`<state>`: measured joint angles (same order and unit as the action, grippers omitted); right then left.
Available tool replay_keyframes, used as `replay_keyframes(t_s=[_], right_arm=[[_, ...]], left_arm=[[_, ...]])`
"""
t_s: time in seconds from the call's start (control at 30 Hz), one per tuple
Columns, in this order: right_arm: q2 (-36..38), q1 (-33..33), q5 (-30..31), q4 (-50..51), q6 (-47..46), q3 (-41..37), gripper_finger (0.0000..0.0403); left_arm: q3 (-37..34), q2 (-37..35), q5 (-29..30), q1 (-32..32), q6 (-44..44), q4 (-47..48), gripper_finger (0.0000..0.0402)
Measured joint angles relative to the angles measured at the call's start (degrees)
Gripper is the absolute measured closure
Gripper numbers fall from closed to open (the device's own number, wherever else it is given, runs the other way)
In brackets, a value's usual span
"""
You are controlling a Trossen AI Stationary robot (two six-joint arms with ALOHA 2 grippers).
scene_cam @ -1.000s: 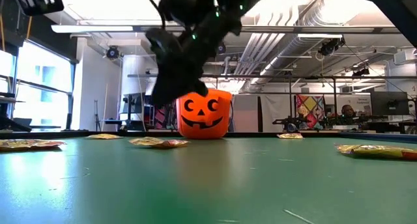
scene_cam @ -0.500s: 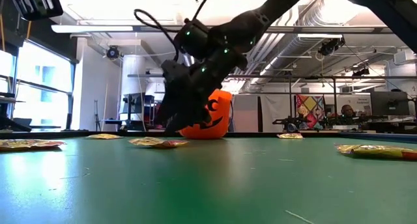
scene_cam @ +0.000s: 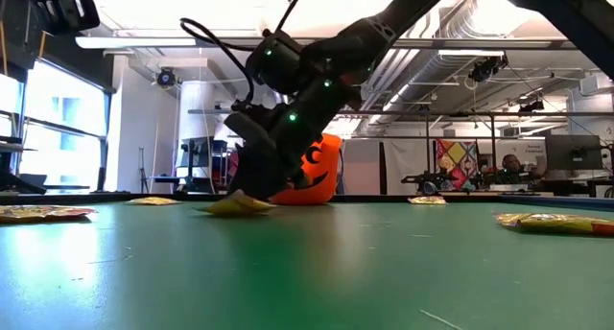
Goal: Sort candy by brand, put in halloween buckets
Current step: Put the yellow candy into the purple bucket
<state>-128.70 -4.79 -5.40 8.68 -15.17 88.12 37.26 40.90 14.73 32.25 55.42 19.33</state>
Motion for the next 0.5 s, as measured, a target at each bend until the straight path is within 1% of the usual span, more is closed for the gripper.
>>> replay_keyframes(t_s=[0.13,0.17,0.33,0.5], right_arm=[[0.0,-0.1,-0.18,0.51,0.2,0.0,0.0371],[0.0,-0.12,-0.18,0.55,0.5,0.0,0.0386],[1.81,-0.2,-0.64,3.83,0.79,-0.04,0.0396],[5.82,-0.2,0.47,5.52,2.92,-0.07,0.0402]], left_arm=[[0.0,0.42,4.97,-0.03,2.77,0.29,0.0376],[0.0,0.65,6.31,-0.04,3.33,0.43,0.0376],[0.0,1.96,11.67,-0.33,6.08,0.3,0.0376],[0.04,4.19,12.92,-2.83,7.48,0.07,0.0375]])
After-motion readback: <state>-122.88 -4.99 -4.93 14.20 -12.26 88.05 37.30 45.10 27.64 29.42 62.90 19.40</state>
